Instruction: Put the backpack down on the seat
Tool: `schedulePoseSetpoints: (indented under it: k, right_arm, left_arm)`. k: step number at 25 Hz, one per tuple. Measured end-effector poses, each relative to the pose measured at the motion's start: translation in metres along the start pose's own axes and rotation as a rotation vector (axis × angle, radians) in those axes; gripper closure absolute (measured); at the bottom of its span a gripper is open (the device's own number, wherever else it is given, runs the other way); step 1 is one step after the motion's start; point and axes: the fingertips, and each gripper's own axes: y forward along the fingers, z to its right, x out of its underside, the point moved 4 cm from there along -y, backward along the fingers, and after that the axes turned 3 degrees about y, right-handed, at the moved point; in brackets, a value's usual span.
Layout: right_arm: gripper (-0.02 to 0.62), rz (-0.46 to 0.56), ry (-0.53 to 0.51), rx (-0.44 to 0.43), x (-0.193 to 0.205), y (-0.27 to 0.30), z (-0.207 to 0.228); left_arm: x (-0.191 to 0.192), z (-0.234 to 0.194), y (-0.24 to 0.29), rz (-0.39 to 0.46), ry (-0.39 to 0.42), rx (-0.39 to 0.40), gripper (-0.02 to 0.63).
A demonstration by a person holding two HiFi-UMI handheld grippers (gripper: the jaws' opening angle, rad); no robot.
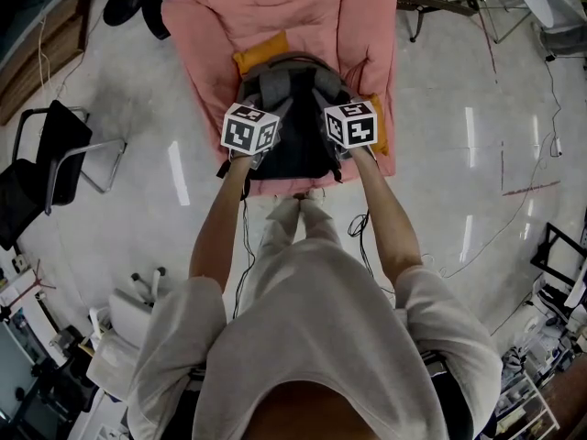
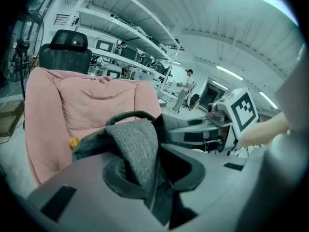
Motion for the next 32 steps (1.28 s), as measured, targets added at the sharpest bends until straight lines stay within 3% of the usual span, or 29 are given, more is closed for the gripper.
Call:
schedulePoseSetpoints:
  k: [1, 3, 11, 17, 32]
  right_arm:
    - [0.495, -0.003, 0.004, 0.001, 0.002, -0.001, 0.001]
    - [0.481, -0.004, 0.017, 0.003, 0.007, -0.003, 0.003]
    - [0.333, -0.026, 0.045, 0.010, 0.031, -0.006, 0.003]
    - [0.221, -0.015, 0.025, 0.057, 0.044, -0.013, 0.007]
    - [0.252, 0.054, -0.045, 0.083, 0.037, -0.055, -0.002]
  left_arm:
    - [-0.001, 0.002, 0.000, 0.009, -0.005, 0.004, 0.486]
    - [-0.002, 0.004, -0.002, 0.021, -0.010, 0.009, 0.430]
    - [0.009, 0.009, -0.010, 0.024, 0.003, -0.043, 0.359]
    - [0.018, 0.015, -0.013, 0.013, 0.017, -0.047, 0.345]
    - [0.025, 0.019, -0.039, 0.032, 0.050, -0.132, 0.339]
